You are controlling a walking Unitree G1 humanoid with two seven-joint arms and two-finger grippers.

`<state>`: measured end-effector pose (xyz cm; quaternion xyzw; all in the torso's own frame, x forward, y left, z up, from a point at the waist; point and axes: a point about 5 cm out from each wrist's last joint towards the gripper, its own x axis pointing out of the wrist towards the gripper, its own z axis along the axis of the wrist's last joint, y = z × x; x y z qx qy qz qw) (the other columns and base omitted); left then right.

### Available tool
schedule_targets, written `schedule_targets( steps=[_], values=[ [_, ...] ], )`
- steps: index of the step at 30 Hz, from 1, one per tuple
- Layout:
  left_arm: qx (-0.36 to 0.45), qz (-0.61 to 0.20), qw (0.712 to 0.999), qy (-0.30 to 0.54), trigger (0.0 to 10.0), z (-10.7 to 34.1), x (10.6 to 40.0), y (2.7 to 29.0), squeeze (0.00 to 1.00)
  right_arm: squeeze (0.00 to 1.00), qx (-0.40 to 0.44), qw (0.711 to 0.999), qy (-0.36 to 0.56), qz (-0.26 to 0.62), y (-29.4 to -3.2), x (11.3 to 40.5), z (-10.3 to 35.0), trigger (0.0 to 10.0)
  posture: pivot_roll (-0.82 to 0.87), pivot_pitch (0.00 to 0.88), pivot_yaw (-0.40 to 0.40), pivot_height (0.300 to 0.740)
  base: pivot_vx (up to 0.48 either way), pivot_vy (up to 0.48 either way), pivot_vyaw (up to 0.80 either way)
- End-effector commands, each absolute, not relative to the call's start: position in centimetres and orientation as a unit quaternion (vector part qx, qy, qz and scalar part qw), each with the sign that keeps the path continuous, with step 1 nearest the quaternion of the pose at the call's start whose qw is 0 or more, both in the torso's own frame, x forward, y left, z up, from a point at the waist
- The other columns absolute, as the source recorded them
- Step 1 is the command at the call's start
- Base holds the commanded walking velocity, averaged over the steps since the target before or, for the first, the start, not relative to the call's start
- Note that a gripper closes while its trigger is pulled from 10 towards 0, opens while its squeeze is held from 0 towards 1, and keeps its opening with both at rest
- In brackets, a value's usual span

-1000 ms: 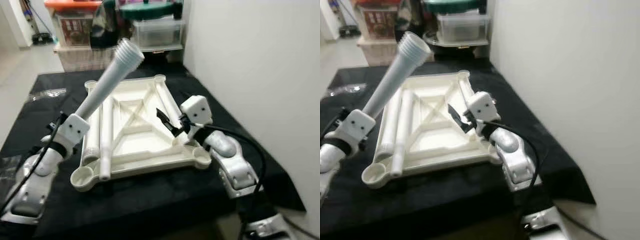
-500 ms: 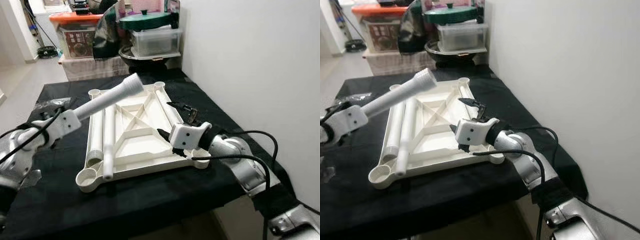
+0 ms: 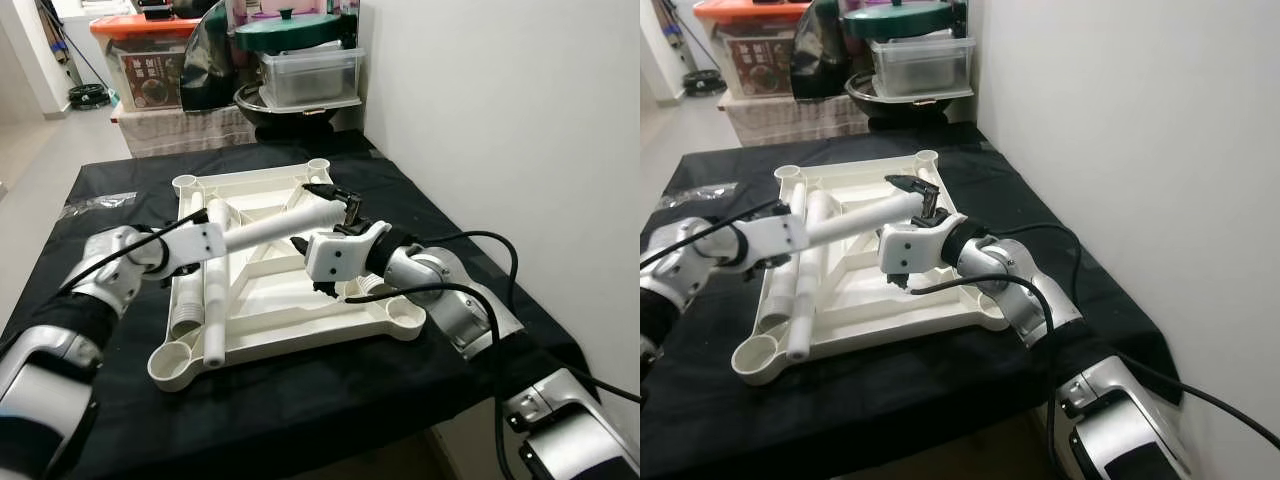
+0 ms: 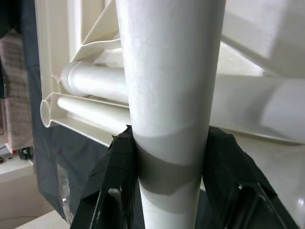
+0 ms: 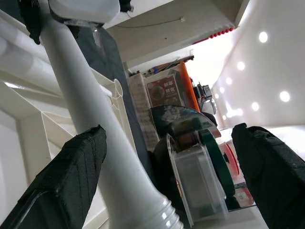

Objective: Building children table

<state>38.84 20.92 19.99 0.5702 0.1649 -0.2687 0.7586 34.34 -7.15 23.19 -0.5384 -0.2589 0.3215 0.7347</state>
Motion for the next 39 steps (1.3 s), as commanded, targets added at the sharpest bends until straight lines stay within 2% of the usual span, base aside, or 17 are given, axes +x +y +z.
schedule_targets(
  steps=[1, 8, 10, 14, 17, 21, 34, 35, 36, 37, 38, 39],
  values=[
    [0.577, -0.27, 0.753, 0.163, 10.0, 20.3, 39.0, 20.8, 0.0, 0.0, -0.545, 0.727, -0.259, 0.328, -6.7, 34.3, 23.0, 10.0, -0.02, 0.0, 0.019, 0.74, 0.0, 0.0, 0.0],
    [0.593, -0.293, 0.739, 0.127, 10.0, 22.3, 39.9, 18.3, 0.0, 0.0, -0.564, 0.716, -0.222, 0.346, -6.4, 34.8, 21.5, 10.0, -0.03, 0.0, 0.02, 0.74, 0.0, 0.0, 0.0],
    [0.61, -0.315, 0.719, 0.106, 10.0, 23.4, 40.3, 16.8, 0.0, 0.0, -0.577, 0.711, -0.198, 0.349, -6.2, 35.5, 20.7, 10.0, -0.02, 0.0, 0.014, 0.74, 0.0, 0.0, 0.0],
    [0.634, -0.333, 0.691, 0.094, 10.0, 24.0, 40.4, 15.9, 0.0, 0.0, -0.59, 0.706, -0.184, 0.344, -5.9, 36.3, 20.4, 10.0, -0.01, 0.0, 0.01, 0.74, 0.0, 0.0, 0.0],
    [0.639, -0.338, 0.685, 0.091, 10.0, 24.1, 40.5, 15.7, 0.0, 0.0, -0.593, 0.706, -0.182, 0.341, -5.9, 36.4, 20.4, 10.0, -0.01, 0.0, 0.01, 0.74, 0.0, 0.0, 0.0],
    [0.644, -0.372, 0.663, 0.089, 10.0, 23.4, 40.0, 14.9, 0.0, 0.0, -0.602, 0.714, -0.175, 0.313, -5.9, 37.3, 21.0, 10.0, -0.01, 0.0, 0.012, 0.74, 0.0, 0.0, 0.0],
    [0.639, -0.389, 0.656, 0.099, 10.0, 22.3, 39.5, 15.0, 0.0, 0.0, -0.623, 0.715, -0.132, 0.29, -6.9, 38.2, 20.6, 10.0, -0.01, 0.0, 0.008, 0.74, 0.0, 0.0, 0.0],
    [0.636, -0.39, 0.658, 0.099, 10.0, 22.3, 39.6, 15.0, 0.0, 0.0, -0.63, 0.711, -0.111, 0.292, -7.3, 38.3, 20.1, 9.4, -0.01, 0.0, 0.007, 0.74, 0.0, 0.0, 0.0],
    [0.634, -0.385, 0.664, 0.094, 10.0, 22.7, 39.8, 14.9, 0.0, 0.0, -0.636, 0.705, -0.092, 0.299, -7.6, 38.4, 19.5, 3.9, -0.02, 0.0, 0.009, 0.74, 0.0, 0.0, 0.0],
    [0.634, -0.385, 0.664, 0.094, 10.0, 22.7, 39.8, 14.9, 0.0, 0.0, -0.636, 0.705, -0.092, 0.299, -7.6, 38.4, 19.5, 3.9, -0.02, 0.0, 0.009, 0.74, 0.0, 0.0, 0.0],
    [0.632, -0.381, 0.669, 0.091, 10.0, 23.1, 39.9, 14.9, 0.0, 0.0, -0.638, 0.702, -0.08, 0.306, -7.8, 38.4, 19.2, 0.0, -0.02, 0.0, 0.009, 0.74, 0.0, 0.0, 0.0],
    [0.631, -0.376, 0.673, 0.086, 10.0, 23.4, 40.1, 14.8, 0.0, 0.0, -0.639, 0.698, -0.072, 0.314, -7.8, 38.4, 18.9, 0.0, -0.02, 0.0, 0.008, 0.74, 0.0, 0.0, 0.0]
  ],
)
